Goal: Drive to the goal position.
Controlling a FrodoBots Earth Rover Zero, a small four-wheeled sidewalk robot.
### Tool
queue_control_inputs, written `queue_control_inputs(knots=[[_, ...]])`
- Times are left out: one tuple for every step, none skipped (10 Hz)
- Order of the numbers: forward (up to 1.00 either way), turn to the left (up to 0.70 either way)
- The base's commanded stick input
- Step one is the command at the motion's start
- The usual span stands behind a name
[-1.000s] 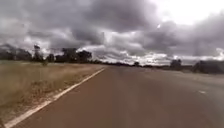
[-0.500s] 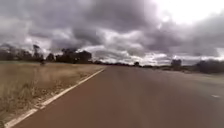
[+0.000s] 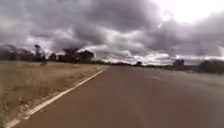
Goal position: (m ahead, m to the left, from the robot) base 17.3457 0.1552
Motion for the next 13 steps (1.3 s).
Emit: queue_control_inputs(knots=[[0.85,0.04],[0.85,0.02],[0.85,-0.07],[0.85,-0.16],[0.85,-0.25],[0.85,-0.22],[0.85,-0.04],[0.85,-0.06],[0.85,-0.24],[0.85,-0.19],[0.85,-0.03],[0.85,0.0],[0.85,-0.06]])
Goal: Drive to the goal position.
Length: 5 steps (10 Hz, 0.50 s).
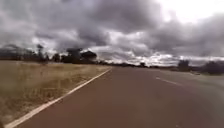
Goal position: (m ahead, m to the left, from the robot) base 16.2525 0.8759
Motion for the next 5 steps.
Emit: queue_control_inputs(knots=[[0.85,-0.12],[0.85,-0.18],[0.85,-0.24],[0.85,-0.29],[0.85,-0.21]])
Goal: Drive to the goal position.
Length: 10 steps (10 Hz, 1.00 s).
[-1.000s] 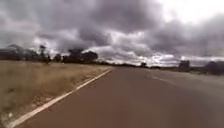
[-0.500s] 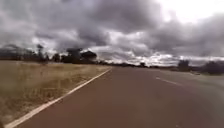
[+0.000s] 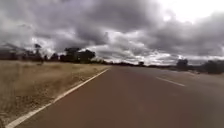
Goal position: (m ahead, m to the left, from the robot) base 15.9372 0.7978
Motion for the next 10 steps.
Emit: queue_control_inputs(knots=[[0.85,-0.12],[0.85,-0.04],[0.85,0.04],[0.85,0.04],[0.85,0.04],[0.85,0.04],[0.85,0.04],[0.85,0.04],[0.85,-0.3],[0.85,-0.3]])
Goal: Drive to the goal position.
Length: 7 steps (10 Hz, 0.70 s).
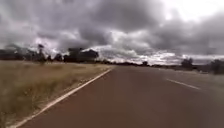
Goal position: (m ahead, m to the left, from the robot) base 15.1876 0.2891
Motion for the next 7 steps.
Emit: queue_control_inputs(knots=[[0.85,-0.3],[0.85,-0.3],[0.85,0.04],[0.85,0.04],[0.85,0.04],[0.85,0.04],[0.85,0.04]])
